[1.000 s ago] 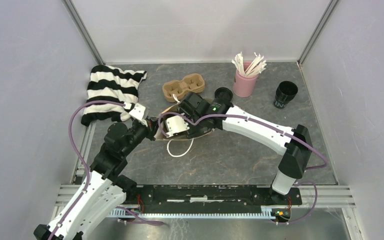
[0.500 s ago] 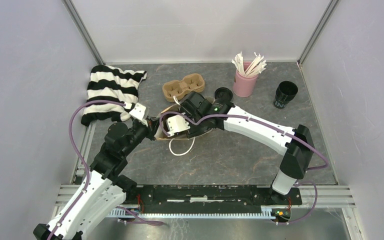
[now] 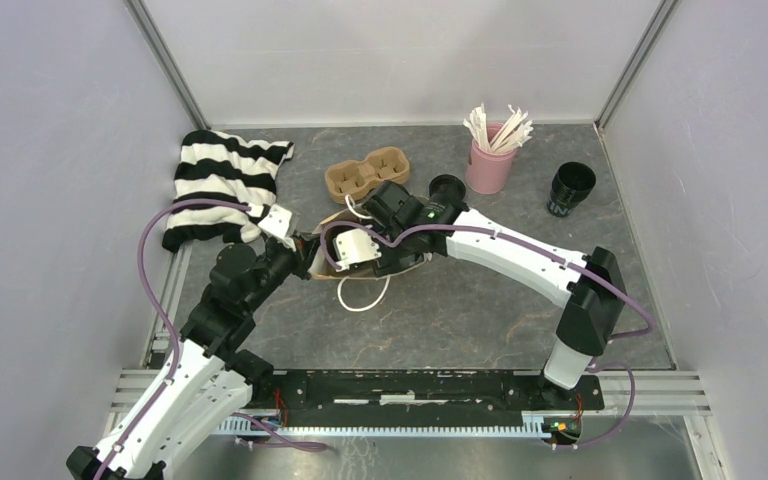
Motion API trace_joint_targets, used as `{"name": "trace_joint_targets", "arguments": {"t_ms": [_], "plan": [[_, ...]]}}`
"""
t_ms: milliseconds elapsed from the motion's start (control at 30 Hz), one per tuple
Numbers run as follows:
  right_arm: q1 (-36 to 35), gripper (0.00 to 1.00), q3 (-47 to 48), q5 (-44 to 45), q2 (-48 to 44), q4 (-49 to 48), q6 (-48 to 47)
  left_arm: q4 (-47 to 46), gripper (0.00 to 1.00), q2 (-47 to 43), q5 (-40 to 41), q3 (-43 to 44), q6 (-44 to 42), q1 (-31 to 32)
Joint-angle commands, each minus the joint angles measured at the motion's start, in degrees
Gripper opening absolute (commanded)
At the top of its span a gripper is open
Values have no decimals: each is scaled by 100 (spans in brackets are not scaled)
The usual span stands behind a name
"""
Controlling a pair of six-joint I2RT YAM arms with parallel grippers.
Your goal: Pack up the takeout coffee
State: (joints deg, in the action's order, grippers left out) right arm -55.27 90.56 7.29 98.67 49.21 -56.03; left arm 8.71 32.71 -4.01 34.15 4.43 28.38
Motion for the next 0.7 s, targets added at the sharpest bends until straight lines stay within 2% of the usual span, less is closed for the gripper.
{"name": "trace_joint_targets", "arguments": {"t_ms": [0, 300, 667], "plan": [[37, 39, 163, -184, 24, 330, 204, -196, 2, 64, 242, 252, -193, 13], [-43, 40, 321, 194, 177, 313, 349, -225, 2, 138, 252, 335, -153, 10], [-56, 42, 551, 763, 345, 152, 1047, -143, 2, -4, 204, 171, -181, 17]]}}
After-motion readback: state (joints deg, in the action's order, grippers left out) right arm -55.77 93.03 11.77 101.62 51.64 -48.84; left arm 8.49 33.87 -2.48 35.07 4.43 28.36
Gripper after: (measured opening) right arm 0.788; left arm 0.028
